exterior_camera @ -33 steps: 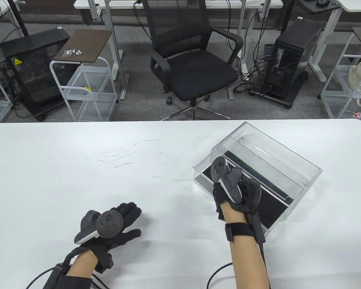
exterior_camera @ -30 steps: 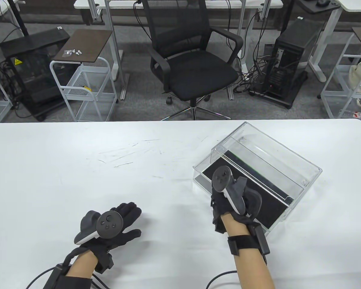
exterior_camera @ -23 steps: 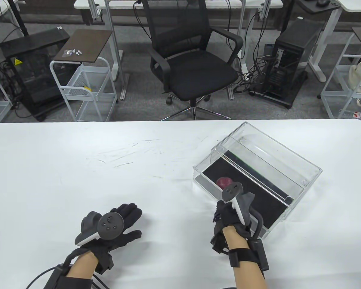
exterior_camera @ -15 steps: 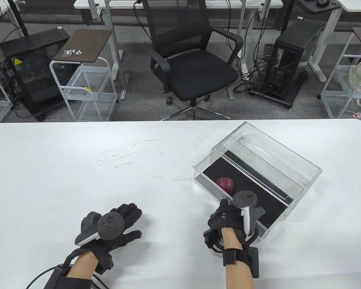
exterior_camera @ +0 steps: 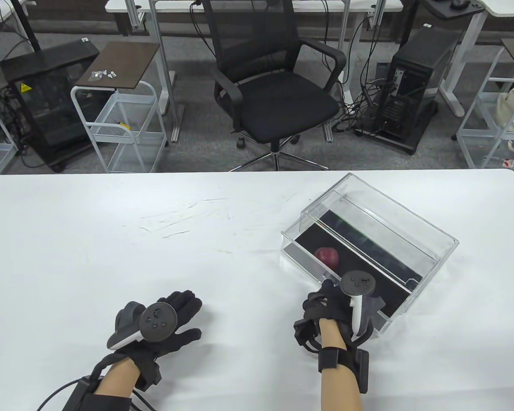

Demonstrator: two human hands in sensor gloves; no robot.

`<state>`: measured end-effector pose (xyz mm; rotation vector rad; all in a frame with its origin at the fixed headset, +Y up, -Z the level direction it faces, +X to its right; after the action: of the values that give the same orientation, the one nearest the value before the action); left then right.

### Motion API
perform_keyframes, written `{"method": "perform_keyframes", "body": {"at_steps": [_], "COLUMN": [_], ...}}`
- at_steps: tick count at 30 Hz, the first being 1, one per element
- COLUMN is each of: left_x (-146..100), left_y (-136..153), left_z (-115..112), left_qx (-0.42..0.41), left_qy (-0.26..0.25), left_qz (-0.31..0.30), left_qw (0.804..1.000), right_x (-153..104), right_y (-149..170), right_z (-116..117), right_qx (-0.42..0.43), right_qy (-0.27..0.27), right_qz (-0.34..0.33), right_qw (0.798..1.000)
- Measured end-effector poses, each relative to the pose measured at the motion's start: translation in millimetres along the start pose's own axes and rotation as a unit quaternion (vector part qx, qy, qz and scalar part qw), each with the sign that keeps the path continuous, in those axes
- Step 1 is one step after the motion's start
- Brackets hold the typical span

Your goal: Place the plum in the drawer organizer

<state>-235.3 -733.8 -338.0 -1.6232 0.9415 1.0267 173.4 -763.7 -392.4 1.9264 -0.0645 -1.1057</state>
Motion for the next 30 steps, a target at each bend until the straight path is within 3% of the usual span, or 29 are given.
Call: {"method": "perform_keyframes", "body": {"at_steps": [13,24,27,29,30], "left_x": [4.3,5.2,4.1,3.3,2.7], "left_y": [5.0,4.7,3.4,2.0,1.1], "left_z": [-3.5,-3.3,-1.9,-0.8,0.0], "left_qx": [-0.007,-0.008,-0.007,-0.006,-0.006], "left_qy": [0.019,0.02,0.013,0.008,0.004], "left_qz": [0.02,0.017,0.012,0.007,0.004], "left_qw": [1.0,1.0,1.0,1.0,1.0], "right_x": [43.6,39.4,20.6,-4.0,-25.3], "right_y": [-17.7,-21.5,-34.7,-49.0,-57.2], "right_z": [-21.3,-28.6,-28.9,-27.3,-24.4], "right_qx": [-0.009,-0.032,-0.09,-0.121,-0.137], "right_qy": [-0.006,0.026,0.015,0.019,0.02], "right_qz": [0.046,0.023,-0.04,-0.142,-0.238], "right_qw": [0.999,0.999,0.995,0.982,0.961]}}
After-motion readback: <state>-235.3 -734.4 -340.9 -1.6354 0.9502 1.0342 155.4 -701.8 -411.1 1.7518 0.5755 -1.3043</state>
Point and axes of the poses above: the tracker on the back of each hand, its own y axis roughly to the little-finger side, its own x axis roughly from the wrist to the fingertips, z = x × y, the point moved 1 cm from there along x, roughly from the wrist to the fingertips, and after that the axes turned 6 degrees about z, right-handed, at the moved point
